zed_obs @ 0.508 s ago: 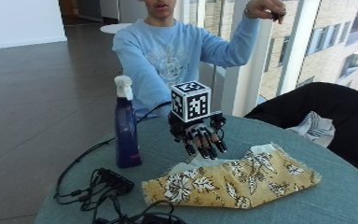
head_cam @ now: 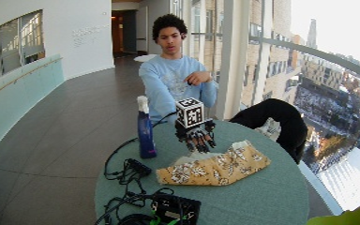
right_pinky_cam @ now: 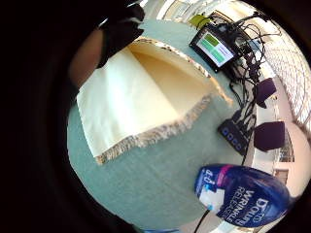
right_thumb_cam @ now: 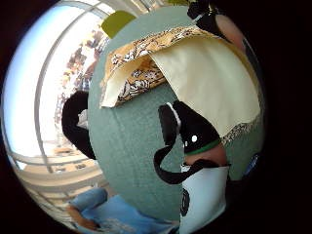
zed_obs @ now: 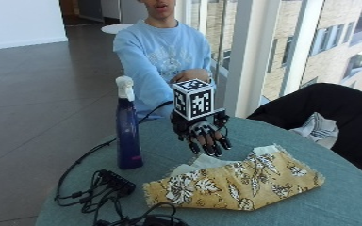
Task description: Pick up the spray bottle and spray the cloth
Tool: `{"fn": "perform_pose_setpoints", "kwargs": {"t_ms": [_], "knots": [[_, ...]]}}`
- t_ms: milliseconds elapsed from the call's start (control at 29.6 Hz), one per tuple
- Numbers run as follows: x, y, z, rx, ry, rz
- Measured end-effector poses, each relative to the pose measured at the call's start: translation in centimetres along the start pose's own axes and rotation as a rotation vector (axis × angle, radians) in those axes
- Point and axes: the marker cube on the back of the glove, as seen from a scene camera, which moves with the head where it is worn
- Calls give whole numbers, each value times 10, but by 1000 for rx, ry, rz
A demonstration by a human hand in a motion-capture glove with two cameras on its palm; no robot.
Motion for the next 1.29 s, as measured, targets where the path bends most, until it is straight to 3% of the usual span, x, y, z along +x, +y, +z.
{"fn": "perform_pose_setpoints", "kwargs": {"t_ms": [338, 575, 1015, 1184, 1286], "knots": [[6, 6, -8, -49, 19, -12], [11, 37, -14, -92, 21, -41], [26, 182, -56, 23, -31, -183], [51, 231, -58, 81, -86, -164], [67, 255, -61, 147, -126, -67]]}}
